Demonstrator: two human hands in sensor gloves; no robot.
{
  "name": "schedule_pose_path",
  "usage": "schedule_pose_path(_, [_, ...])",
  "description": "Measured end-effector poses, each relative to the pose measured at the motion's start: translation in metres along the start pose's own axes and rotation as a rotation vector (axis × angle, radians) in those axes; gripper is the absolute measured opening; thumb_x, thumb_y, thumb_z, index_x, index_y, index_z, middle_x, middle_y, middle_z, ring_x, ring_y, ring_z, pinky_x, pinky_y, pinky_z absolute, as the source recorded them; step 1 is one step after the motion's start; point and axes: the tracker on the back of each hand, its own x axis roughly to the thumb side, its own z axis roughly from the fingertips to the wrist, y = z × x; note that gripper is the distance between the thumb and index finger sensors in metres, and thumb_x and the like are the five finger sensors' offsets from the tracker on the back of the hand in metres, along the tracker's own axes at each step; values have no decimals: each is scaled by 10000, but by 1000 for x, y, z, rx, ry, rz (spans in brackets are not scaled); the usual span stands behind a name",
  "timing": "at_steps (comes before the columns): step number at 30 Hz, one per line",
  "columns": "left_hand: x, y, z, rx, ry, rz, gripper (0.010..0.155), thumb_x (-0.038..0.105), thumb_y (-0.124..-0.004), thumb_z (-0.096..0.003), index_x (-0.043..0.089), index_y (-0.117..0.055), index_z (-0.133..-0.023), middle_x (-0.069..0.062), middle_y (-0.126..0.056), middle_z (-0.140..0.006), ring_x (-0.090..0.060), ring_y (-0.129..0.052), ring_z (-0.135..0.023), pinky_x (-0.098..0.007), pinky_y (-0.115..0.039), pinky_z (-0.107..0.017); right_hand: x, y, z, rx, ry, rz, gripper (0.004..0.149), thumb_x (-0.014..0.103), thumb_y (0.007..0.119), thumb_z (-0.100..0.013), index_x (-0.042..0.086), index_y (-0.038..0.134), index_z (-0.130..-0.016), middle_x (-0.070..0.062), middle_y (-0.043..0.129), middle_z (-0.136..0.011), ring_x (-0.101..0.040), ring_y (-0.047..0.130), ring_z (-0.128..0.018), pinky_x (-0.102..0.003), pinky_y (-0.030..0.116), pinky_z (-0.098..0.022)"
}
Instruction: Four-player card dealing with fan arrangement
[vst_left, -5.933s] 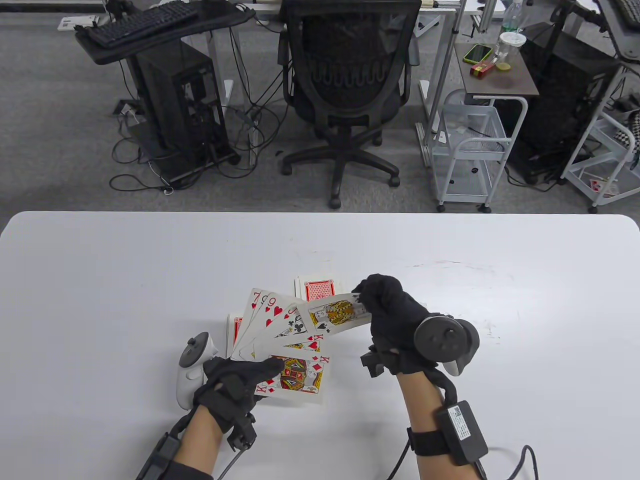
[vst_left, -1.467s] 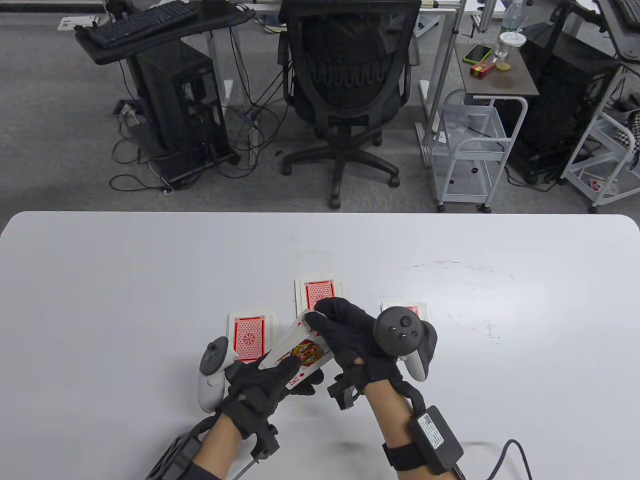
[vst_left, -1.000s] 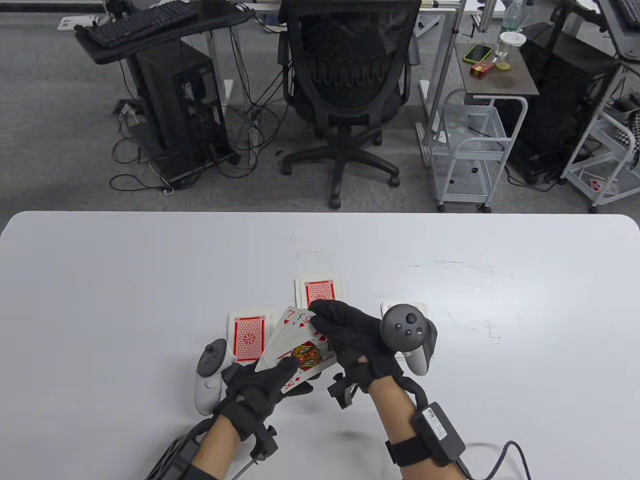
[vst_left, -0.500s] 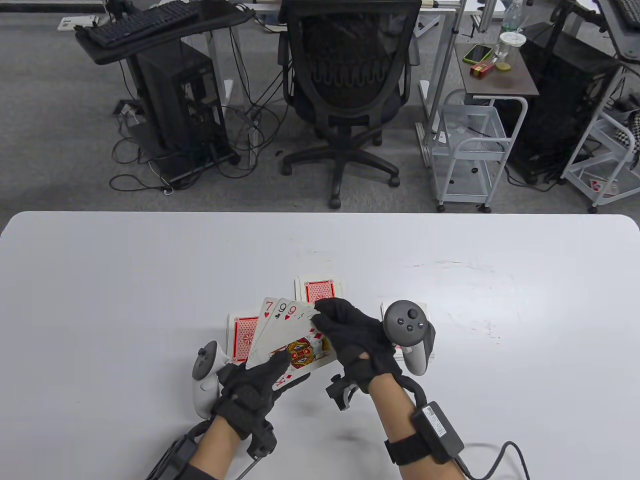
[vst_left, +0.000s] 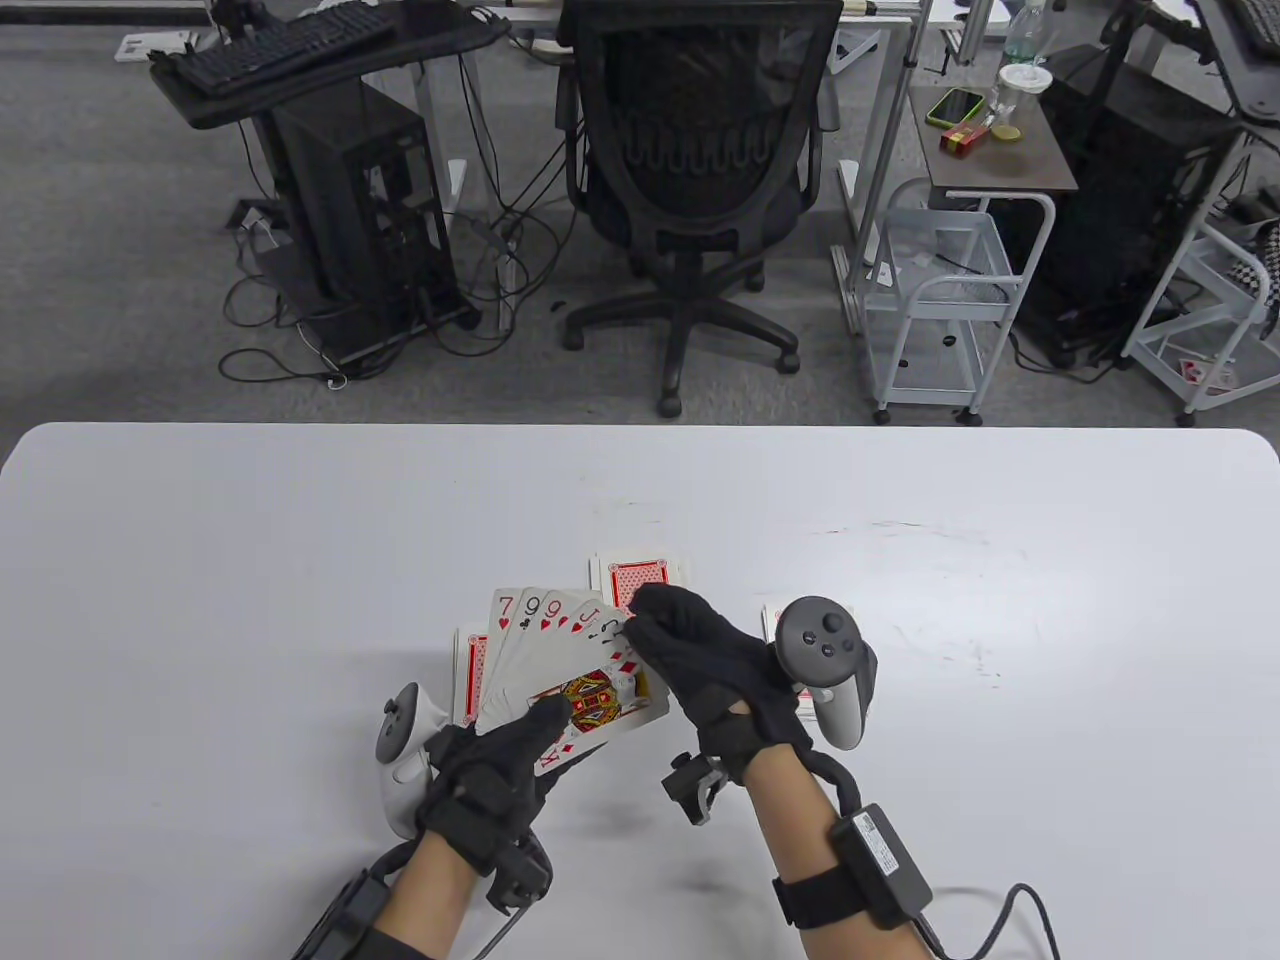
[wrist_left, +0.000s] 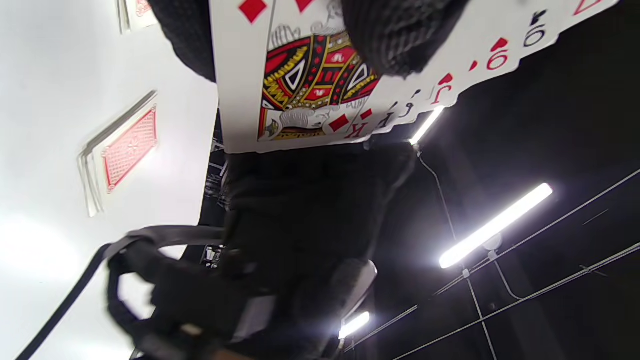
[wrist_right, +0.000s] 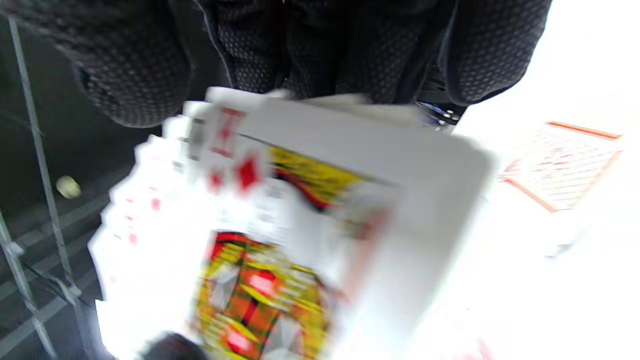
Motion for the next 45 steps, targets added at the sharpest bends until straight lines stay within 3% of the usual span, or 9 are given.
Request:
schedule_pose_path(2, [0,0,0,-3,0,-14,550,330,-764,-558,484,-531,-1033,136,-699,-1079,-268,-774,-1002,-474,-720,-701,0,5,-1,-47,-45,18,415,384,834,-520,204,781,-890,-54,861,-775,-290,969,-563,-641,665,-555])
schedule_pose_path(7, [1,4,1,8,-28,53,557,296,-774,-558,501,-545,-1022,143,-704,-1078,-289,-775,-1000,-476,-722,-702,5,6,-3,-56,-111,-85,423,211,854,-485,216,807,-905,-76,860,-820,-311,970,-597,-647,664,-555])
schedule_pose_path(13, [1,4,1,7,-35,64,567,282,-782,-553,505,-551,-1020,121,-709,-1079,-332,-806,-974,-487,-753,-681,-4,4,-4,-10,-99,-120,533,430,808,-549,186,704,-1011,-95,805,-884,-332,933,-668,-658,643,-569])
schedule_pose_path(19, [0,3,0,-6,-26,49,573,266,-792,-547,504,-564,-1015,121,-723,-1069,-326,-819,-967,-488,-763,-674,2,1,-5,-43,-126,-66,401,279,865,-498,199,817,-888,-61,890,-779,-293,990,-567,-652,671,-554])
schedule_pose_path(22, [1,3,-1,-18,-39,92,573,264,-792,-548,497,-562,-1019,121,-724,-1068,-324,-821,-966,-487,-763,-673,-1,-2,-7,25,-122,-137,454,322,834,-534,183,760,-960,-76,859,-837,-311,974,-643,-660,656,-566])
schedule_pose_path(26, [0,1,-2,-68,-35,100,573,263,-801,-536,472,-580,-1022,100,-752,-1054,-328,-862,-935,-486,-796,-644,-7,-2,-11,185,-165,-257,711,501,776,-565,173,502,-1134,-199,580,-1082,-459,761,-928,-714,576,-598])
schedule_pose_path(32, [-8,-4,-5,-89,24,93,571,265,-796,-536,402,-571,-1042,75,-767,-1043,-328,-887,-913,-481,-819,-624,2,13,-12,393,-250,-302,668,327,809,-581,217,460,-1141,-151,556,-1114,-473,637,-1038,-754,513,-621])
schedule_pose_path(37, [-12,2,-1,-7,81,153,620,264,-795,-543,312,-490,-1080,4,-740,-1055,-353,-879,-910,-485,-816,-616,11,21,-10,364,-305,-164,706,162,823,-544,299,441,-1122,-102,505,-1130,-448,577,-1068,-690,466,-677])
schedule_pose_path(45, [-21,1,3,94,156,145,708,295,-787,-550,266,-349,-1105,-70,-448,-1154,-369,-850,-940,-472,-809,-635,6,25,-12,237,-253,-122,718,78,844,-503,281,480,-1088,-96,693,-1003,-346,927,-828,-502,775,-557])
